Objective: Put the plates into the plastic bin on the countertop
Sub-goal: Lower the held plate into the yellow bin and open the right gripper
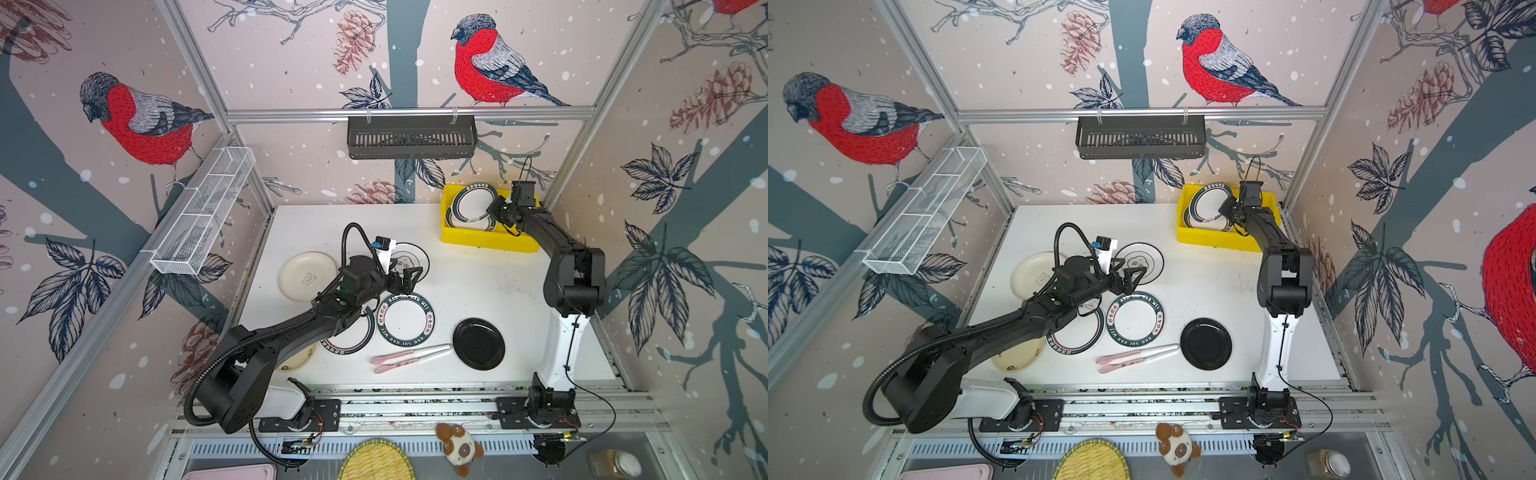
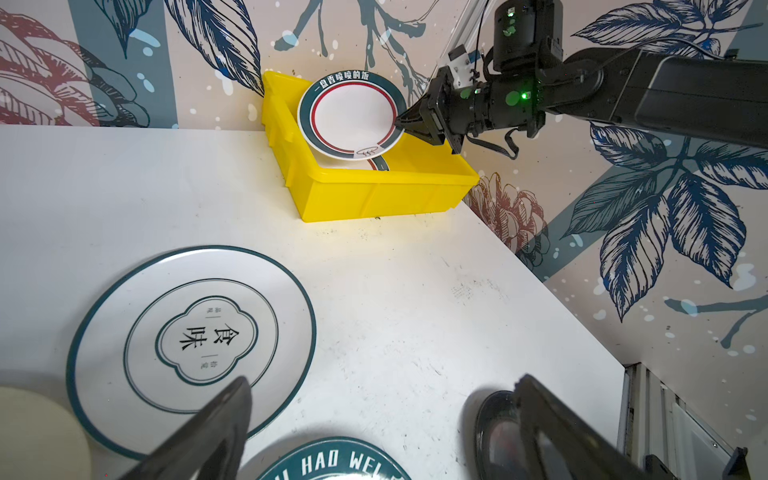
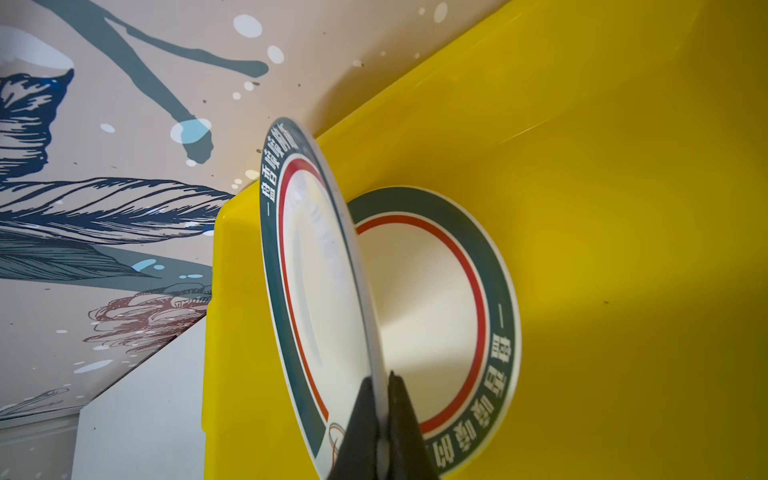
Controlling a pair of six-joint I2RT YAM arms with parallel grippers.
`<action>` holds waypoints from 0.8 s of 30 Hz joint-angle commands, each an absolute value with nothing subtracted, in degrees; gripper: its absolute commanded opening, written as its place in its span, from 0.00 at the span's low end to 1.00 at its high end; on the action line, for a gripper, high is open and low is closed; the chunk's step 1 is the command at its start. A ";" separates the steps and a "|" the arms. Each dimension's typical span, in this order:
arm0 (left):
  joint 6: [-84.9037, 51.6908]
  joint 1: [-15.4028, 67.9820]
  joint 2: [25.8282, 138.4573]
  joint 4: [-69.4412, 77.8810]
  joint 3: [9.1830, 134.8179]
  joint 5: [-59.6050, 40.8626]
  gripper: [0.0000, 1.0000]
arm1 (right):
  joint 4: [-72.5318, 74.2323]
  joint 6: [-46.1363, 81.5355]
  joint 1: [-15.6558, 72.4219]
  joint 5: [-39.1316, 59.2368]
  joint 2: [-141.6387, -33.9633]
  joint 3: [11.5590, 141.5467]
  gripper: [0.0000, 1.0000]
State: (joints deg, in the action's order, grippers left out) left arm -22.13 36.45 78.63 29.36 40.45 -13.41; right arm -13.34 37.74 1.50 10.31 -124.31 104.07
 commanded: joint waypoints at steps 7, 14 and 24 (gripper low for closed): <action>-21.09 36.74 78.22 29.27 41.04 -13.23 0.98 | -24.94 33.78 2.20 8.09 -131.27 115.34 0.00; -21.44 36.90 78.62 29.22 41.57 -13.53 0.98 | -27.25 33.24 2.53 6.64 -134.80 119.27 0.00; -21.47 37.09 78.57 29.75 41.29 -13.36 0.98 | -29.70 31.16 3.14 5.48 -137.37 121.07 0.21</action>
State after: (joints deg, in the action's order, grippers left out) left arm -22.09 36.97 78.63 28.91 41.10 -13.45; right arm -28.60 32.95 2.66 6.92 -137.38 120.86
